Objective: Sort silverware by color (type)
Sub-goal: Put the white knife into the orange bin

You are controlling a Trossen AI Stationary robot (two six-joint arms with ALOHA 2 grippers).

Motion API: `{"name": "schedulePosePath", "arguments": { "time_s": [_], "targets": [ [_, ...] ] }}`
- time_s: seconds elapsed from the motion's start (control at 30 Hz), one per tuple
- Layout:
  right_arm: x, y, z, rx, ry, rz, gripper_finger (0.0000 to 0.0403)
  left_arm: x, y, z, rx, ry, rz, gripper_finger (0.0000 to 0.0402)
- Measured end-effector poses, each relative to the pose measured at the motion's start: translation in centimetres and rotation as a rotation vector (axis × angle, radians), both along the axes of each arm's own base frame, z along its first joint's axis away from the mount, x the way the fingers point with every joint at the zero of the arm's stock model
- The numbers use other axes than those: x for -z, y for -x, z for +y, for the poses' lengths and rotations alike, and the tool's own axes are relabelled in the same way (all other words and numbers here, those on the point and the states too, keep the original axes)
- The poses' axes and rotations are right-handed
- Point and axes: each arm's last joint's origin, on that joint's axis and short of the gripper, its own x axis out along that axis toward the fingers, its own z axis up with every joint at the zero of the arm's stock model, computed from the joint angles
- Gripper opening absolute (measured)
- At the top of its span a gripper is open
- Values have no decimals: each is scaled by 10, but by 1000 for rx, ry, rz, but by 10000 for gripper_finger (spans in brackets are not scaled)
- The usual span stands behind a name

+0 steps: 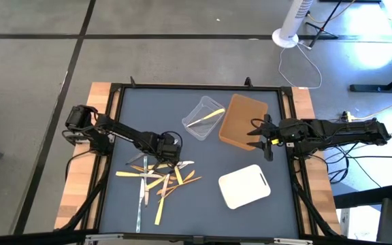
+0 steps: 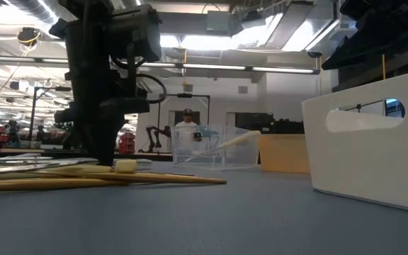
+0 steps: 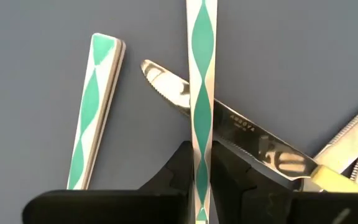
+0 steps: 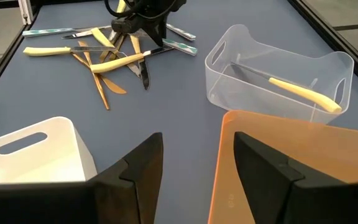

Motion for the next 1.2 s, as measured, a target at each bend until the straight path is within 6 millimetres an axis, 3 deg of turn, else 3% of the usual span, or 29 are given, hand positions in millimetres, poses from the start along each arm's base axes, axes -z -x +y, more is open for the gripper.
{"name": "schedulePosePath", "arguments": {
  "time_s": [0.4, 0.7, 0.97, 1.2],
  "targets": [
    [-7, -3, 0, 68, -137, -80, 186, -32, -26, 1, 12, -127, -128, 29],
    [-17, -9, 0, 88, -170, -202, 186, -70, -50, -6, 132, -209, -246, 29],
    [-22, -29, -1, 195, -195, -314, 186, -98, -69, -4, 165, -373, -395, 29],
    [-18, -57, 0, 214, -197, -374, 186, -110, -81, -4, 192, -464, -526, 30]
  ]
}}
